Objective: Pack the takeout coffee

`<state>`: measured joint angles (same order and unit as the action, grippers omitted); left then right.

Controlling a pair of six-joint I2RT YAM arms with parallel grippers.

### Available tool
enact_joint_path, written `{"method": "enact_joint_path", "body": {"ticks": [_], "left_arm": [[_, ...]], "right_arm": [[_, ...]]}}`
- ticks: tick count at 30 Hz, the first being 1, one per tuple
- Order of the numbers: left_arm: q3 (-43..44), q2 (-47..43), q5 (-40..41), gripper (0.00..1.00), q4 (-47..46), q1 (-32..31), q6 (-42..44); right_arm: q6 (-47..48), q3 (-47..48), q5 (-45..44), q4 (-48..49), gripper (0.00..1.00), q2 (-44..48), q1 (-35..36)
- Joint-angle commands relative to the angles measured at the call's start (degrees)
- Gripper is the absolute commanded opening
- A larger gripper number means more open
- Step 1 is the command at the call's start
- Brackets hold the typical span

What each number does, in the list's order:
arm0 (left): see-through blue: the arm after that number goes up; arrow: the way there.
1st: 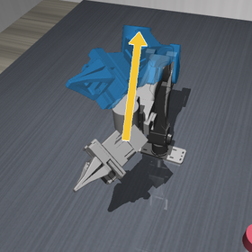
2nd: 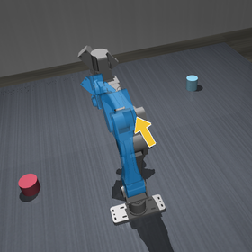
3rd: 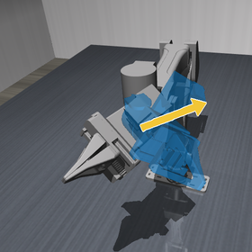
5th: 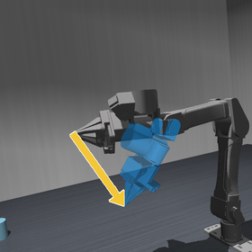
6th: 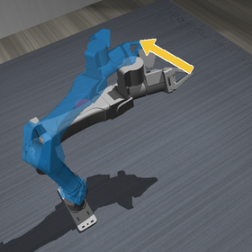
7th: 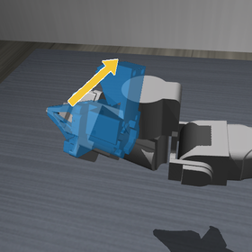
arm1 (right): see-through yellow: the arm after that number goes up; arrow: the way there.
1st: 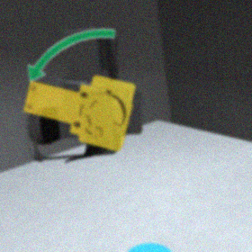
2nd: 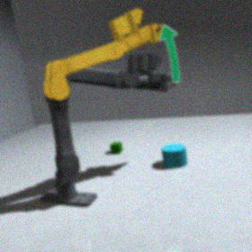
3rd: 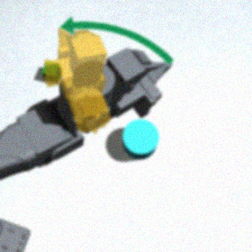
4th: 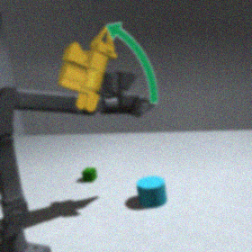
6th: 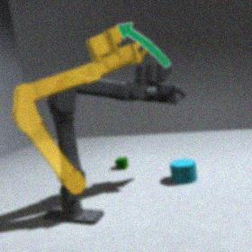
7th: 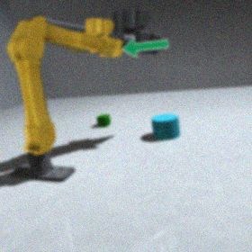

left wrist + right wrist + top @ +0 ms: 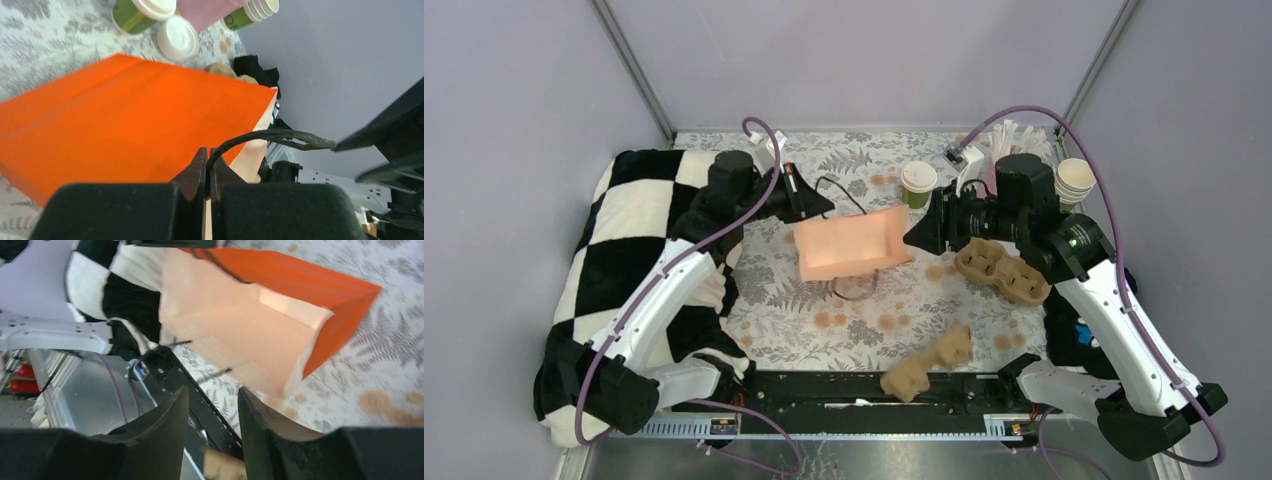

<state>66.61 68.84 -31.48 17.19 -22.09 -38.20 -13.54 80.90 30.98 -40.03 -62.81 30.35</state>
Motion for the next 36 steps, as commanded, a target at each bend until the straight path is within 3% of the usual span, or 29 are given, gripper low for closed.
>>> {"method": "enact_joint_path", "body": {"ticks": [1, 4, 6, 12, 15, 18, 22, 24, 26, 32, 36], "left_arm": [[-2.8, -4.22, 7.6, 0.0, -0.51, -2.08, -2.99], [-1.67, -4.58, 17.6, 0.0, 3.06, -2.04, -3.52], [1.56, -2.63, 21.67, 0.0, 6.92, -2.04, -3.1], [4.79, 0.86, 27.07, 0.0, 11.3, -2.0, -3.51], [5.91, 1.81, 27.17, 0.0, 11.56, -2.0, -3.4], [7.5, 2.34, 29.81, 0.0, 13.09, -2.0, -2.51], [8.85, 2.6, 31.31, 0.0, 14.04, -2.0, -0.85], [9.2, 2.98, 31.31, 0.0, 14.1, -2.0, -0.35], [9.53, 3.26, 31.16, 0.0, 14.06, -2.0, 0.02], [9.95, 4.1, 29.55, 0.0, 14.0, -1.91, 1.36], [11.08, 4.67, 28.89, 0.0, 13.98, -1.44, 2.59]], "right_arm": [[-3.32, -3.26, -16.67, -4.56, 0.48, 2.58, -0.07], [-2.76, -4.89, -21.01, -11.17, 0.5, -0.31, -0.1], [-4.88, -4.51, -24.4, -16.5, 0.57, -2.5, -0.12], [-8.77, -10.14, -24.05, -19.04, 0.78, 0.71, -0.04], [-11.88, -9.94, -27.0, -27.25, 0.87, -1.22, -0.06], [-13.29, -11.96, -25.59, -33.39, 0.86, -1.72, -0.04], [-16.42, -18.43, -22.9, -33.18, 0.87, 1.85, -0.03], [-16.55, -24.29, -18.99, -33.25, 0.84, 0.38, -0.05], [-16.47, -28.06, -21.12, -32.81, 0.81, -2.08, -0.01], [-14.29, -29.79, -23.68, -28.15, 0.77, -9.2, 0.0], [-14.51, -30.3, -21.49, -26.22, 0.66, -13.34, 1.13]]}}
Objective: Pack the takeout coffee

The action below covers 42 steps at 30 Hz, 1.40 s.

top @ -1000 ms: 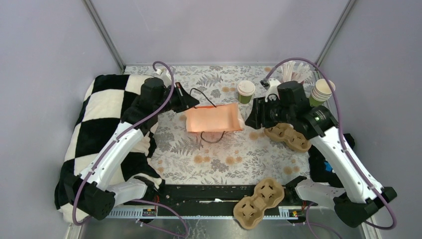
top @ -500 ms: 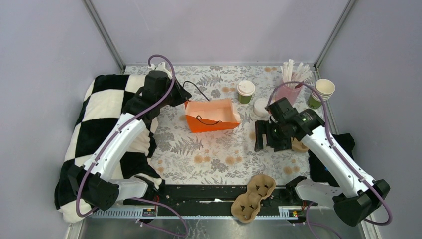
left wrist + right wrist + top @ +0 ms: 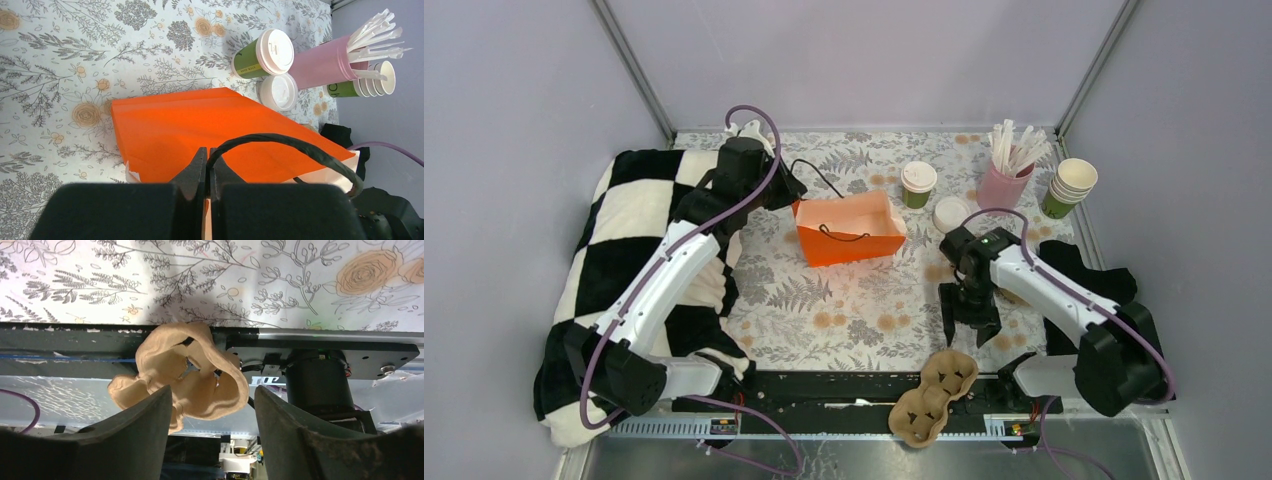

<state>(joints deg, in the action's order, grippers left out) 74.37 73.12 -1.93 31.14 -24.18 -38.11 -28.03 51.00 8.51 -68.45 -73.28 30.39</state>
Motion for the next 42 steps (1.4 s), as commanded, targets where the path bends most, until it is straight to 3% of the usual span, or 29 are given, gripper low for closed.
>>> {"method": "enact_joint_path", "body": {"ticks": [1, 9, 12, 20, 25, 31, 38, 42], "left_arm": [[3.55, 0.43, -0.96, 0.0, 0.06, 0.98, 2.76], [3.1, 0.38, -3.47, 0.0, 0.0, 3.32, 3.32], [2.96, 0.1, -4.09, 0.0, 0.05, 4.07, 3.43], [3.54, 0.76, -6.12, 0.0, 0.13, 5.7, 4.35], [3.73, 1.18, -7.32, 0.0, -0.18, 5.98, 4.51], [3.76, 1.48, -9.93, 0.0, -2.16, 6.26, 6.12], [4.11, 0.99, -14.11, 0.0, -5.32, 6.27, 9.19], [3.0, -0.07, -17.18, 0.0, -7.26, 6.21, 9.45]], "right_arm": [[0.14, -0.75, 0.4, 2.42, 0.66, -3.57, 1.6], [-0.97, -2.53, -0.83, 5.96, 0.66, -11.8, 7.06], [-1.19, -3.26, -1.07, 6.4, 0.61, -13.42, 8.01], [-1.35, -5.36, 0.54, 7.4, 0.34, -12.87, 8.65], [-1.66, -3.35, -0.2, 6.01, 0.12, -11.57, 8.81], [-1.06, 11.72, -5.92, -1.76, 0.0, -5.0, 8.81], [1.34, 33.54, -28.83, -8.57, 0.0, -0.6, 8.77], [7.61, 43.89, -41.57, -6.0, 0.0, 2.16, 8.72]]}}
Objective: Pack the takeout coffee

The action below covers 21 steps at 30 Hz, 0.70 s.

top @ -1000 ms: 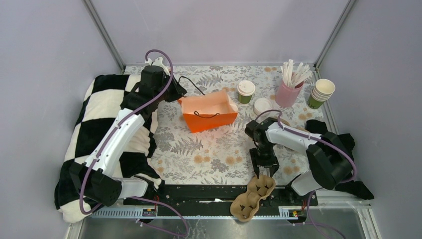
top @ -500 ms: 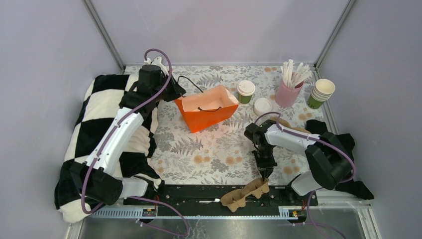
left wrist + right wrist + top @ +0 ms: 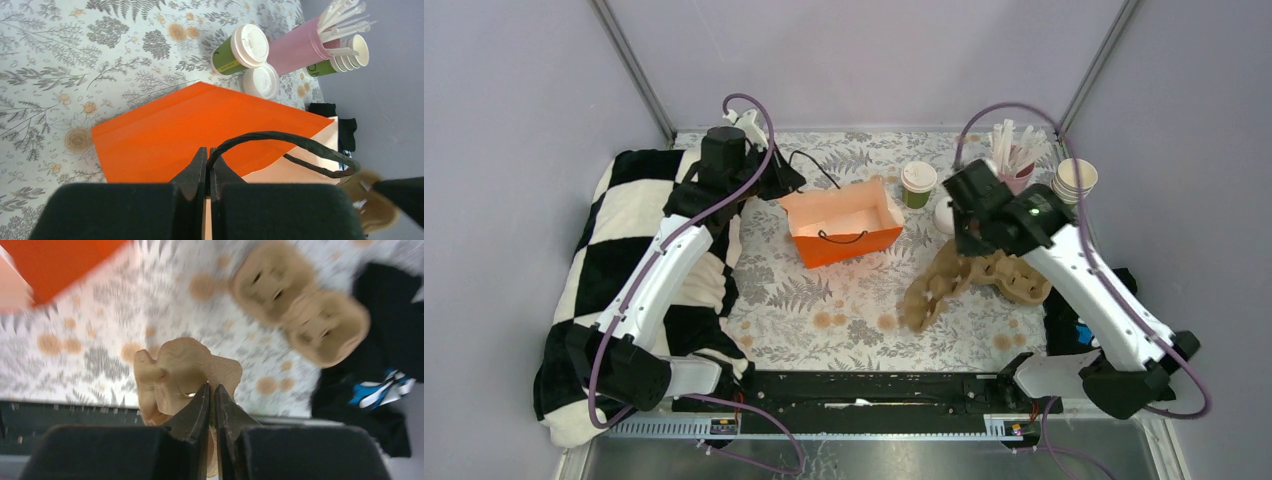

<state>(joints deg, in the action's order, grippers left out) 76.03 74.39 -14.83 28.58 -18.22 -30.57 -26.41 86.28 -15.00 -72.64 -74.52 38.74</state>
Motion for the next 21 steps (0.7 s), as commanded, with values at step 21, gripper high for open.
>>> {"method": "enact_joint_path", "body": {"ticks": [21], "left_arm": [[-5.66, -11.11, 30.34, 0.0, -9.56, -19.95, -4.07]], "right_arm": [[19.3, 16.47, 17.1, 37.16, 0.0, 5.51, 0.46]]}}
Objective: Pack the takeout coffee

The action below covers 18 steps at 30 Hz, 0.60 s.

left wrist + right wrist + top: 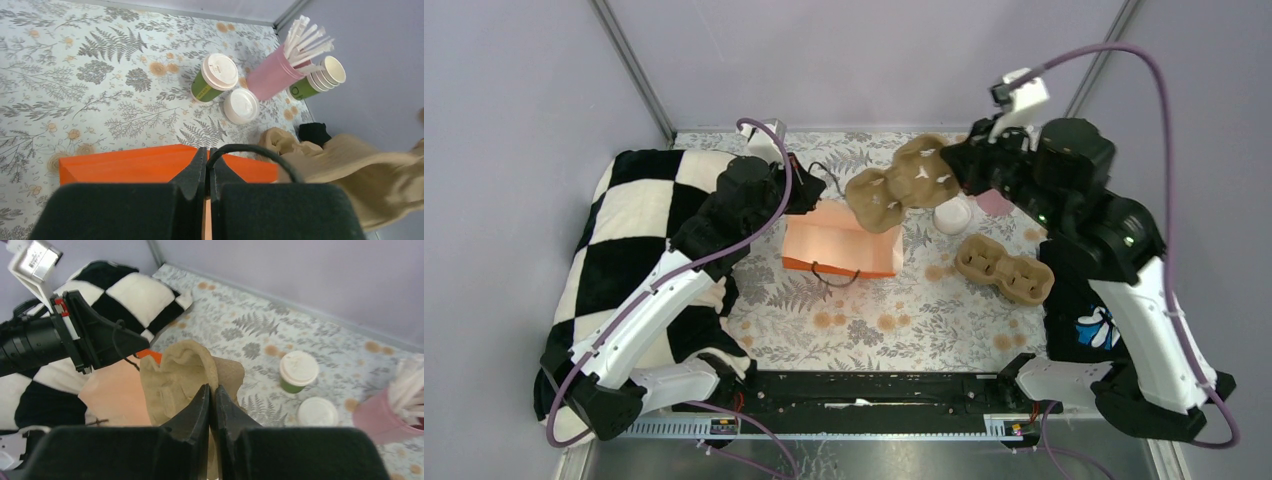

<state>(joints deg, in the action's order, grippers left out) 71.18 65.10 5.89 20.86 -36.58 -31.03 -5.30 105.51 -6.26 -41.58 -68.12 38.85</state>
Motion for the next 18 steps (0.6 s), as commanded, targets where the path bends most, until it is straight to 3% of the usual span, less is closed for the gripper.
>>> {"method": "enact_joint_path", "body": {"ticks": [1, 5, 9, 13, 18], "left_arm": [[-1.06, -2.08, 10.63, 0.0, -1.87, -1.91, -4.44], [-1.49, -1.84, 12.31, 0.0, -1.19, -2.55, -7.37], [1.62, 0.36, 13.21, 0.0, 4.29, -2.46, -13.86], [5.95, 2.93, 15.08, 0.0, 11.68, -2.53, -19.19], [14.92, 8.3, 15.44, 0.0, 21.39, -2.53, -22.96]], "right_arm": [[-1.44, -4.09, 8.25, 6.85, 0.0, -0.43, 0.35], [0.29, -9.48, 7.94, 9.89, 0.0, 1.75, 0.36], [-0.09, -9.71, -2.6, 8.37, 0.0, 2.96, 0.36], [-0.32, -5.96, -11.46, 3.37, 0.0, 2.54, 0.35], [-2.06, 4.11, -9.32, -6.61, 0.0, -2.51, 0.35]]}}
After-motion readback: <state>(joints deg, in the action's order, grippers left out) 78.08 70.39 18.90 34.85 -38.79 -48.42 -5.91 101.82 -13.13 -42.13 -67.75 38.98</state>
